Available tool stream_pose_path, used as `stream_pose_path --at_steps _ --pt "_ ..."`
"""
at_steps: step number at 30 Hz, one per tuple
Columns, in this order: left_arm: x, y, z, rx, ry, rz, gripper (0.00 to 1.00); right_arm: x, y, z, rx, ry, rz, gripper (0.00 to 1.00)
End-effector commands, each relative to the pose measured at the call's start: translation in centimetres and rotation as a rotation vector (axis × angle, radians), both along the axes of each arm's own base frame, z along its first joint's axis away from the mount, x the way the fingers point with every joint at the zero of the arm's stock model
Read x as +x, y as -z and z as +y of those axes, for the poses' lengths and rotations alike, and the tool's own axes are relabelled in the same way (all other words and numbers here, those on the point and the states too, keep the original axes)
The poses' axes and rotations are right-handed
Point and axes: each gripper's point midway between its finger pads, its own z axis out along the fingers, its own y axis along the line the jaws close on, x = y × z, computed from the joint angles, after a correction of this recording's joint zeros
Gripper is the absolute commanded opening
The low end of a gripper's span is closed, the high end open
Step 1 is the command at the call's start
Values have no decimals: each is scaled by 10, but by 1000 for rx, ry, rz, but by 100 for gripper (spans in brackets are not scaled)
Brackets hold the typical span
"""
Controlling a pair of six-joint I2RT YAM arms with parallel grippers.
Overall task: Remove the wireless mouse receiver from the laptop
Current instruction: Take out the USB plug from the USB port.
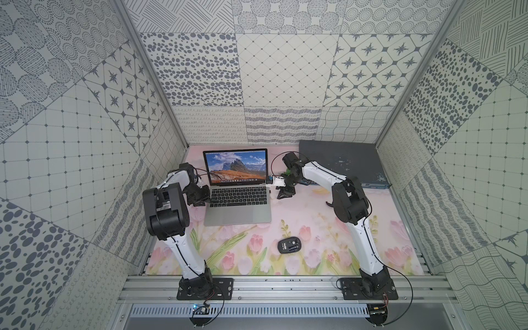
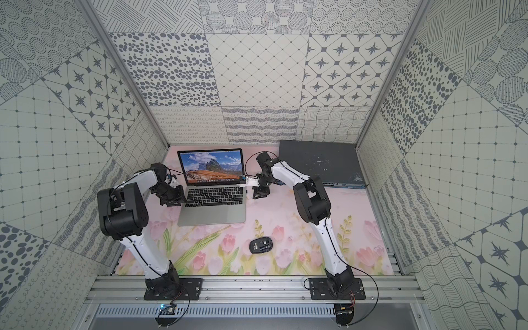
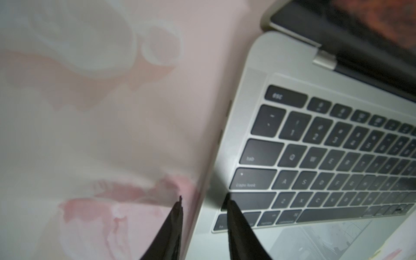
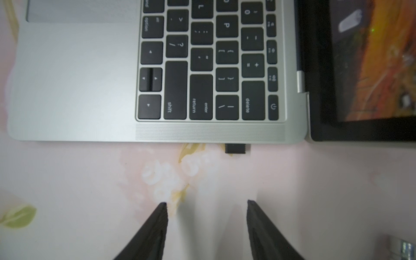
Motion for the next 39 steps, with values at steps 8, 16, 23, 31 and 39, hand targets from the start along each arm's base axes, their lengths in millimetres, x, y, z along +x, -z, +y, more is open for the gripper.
stream_pose_path --at_steps 8,16,23,31,39 --pt "-2 15 -1 -26 24 38 20 -3 -2 2 16 -38 -6 59" --pt "-1 15 -3 -38 26 32 18 -4 11 12 31 -65 14 54" --pt "-3 18 -4 -41 25 39 19 5 32 24 -17 -33 9 48" --pt "-4 17 -4 -36 29 36 19 11 39 26 -43 -29 -13 38" --pt "-4 17 -6 -49 30 34 19 2 43 36 -60 -44 -16 23"
